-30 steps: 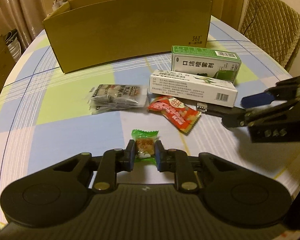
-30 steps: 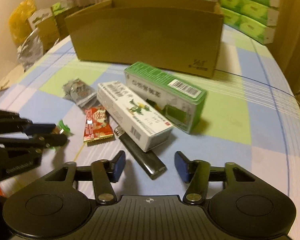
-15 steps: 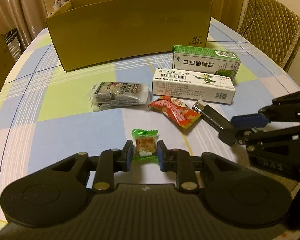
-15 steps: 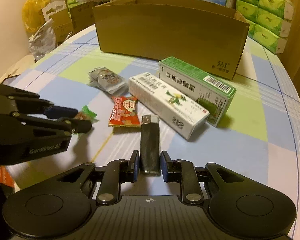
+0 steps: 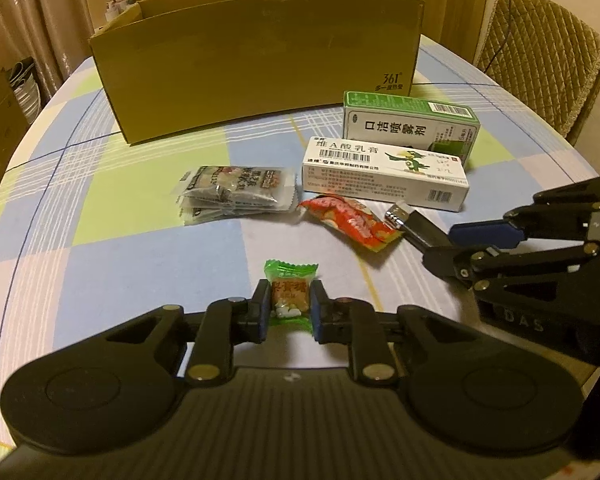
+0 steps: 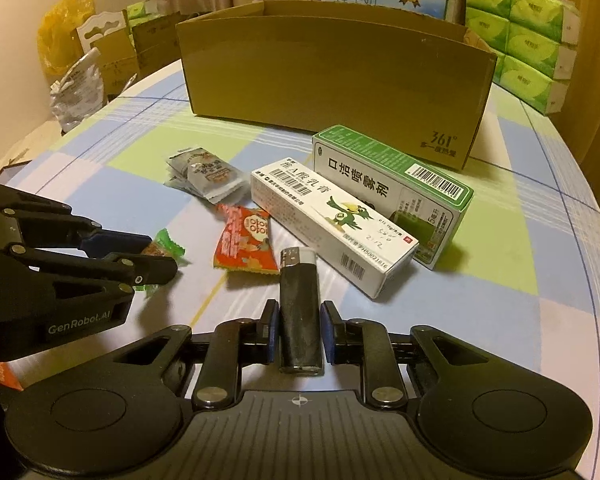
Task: Organize objects
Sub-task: 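Carry candy and lighter into the box and open both grippers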
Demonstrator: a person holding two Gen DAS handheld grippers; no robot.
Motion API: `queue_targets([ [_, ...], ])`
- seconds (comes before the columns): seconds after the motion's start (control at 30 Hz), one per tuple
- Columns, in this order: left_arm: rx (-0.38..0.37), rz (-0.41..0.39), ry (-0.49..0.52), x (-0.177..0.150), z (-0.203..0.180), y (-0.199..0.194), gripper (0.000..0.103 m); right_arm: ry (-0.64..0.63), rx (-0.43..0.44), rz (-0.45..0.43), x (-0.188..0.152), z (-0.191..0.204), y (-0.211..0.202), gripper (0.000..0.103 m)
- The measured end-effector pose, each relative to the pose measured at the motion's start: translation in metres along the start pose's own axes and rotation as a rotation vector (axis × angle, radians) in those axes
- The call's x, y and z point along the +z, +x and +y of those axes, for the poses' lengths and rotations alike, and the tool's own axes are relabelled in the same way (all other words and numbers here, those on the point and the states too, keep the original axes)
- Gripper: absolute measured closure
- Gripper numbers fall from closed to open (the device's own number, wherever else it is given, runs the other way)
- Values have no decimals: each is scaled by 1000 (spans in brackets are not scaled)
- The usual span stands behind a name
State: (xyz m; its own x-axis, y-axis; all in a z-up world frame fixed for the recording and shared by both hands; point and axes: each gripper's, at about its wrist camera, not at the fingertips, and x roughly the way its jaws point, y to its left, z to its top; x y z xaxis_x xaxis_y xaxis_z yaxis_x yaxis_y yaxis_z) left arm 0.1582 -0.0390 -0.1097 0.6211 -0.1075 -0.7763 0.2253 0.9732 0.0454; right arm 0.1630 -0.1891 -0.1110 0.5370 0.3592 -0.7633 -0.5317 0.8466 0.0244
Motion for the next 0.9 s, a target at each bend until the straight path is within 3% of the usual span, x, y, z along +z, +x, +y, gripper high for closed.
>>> queue_targets([
  [0.27,-3,-32,-23,10,4,-24,87,27,-1,-58,6,3,-28,85],
  [0.5,-13,-74,-24,37,12,-53,87,68,-6,-113,28,5,-62,85],
  [0.7,-42,-102,-18,78,27,-72,87,119,30,-146,67,-9,-85,85],
  [0.9,-60,-134,-9,144,52,-81,87,123,40,-196,133,-32,-103,85],
])
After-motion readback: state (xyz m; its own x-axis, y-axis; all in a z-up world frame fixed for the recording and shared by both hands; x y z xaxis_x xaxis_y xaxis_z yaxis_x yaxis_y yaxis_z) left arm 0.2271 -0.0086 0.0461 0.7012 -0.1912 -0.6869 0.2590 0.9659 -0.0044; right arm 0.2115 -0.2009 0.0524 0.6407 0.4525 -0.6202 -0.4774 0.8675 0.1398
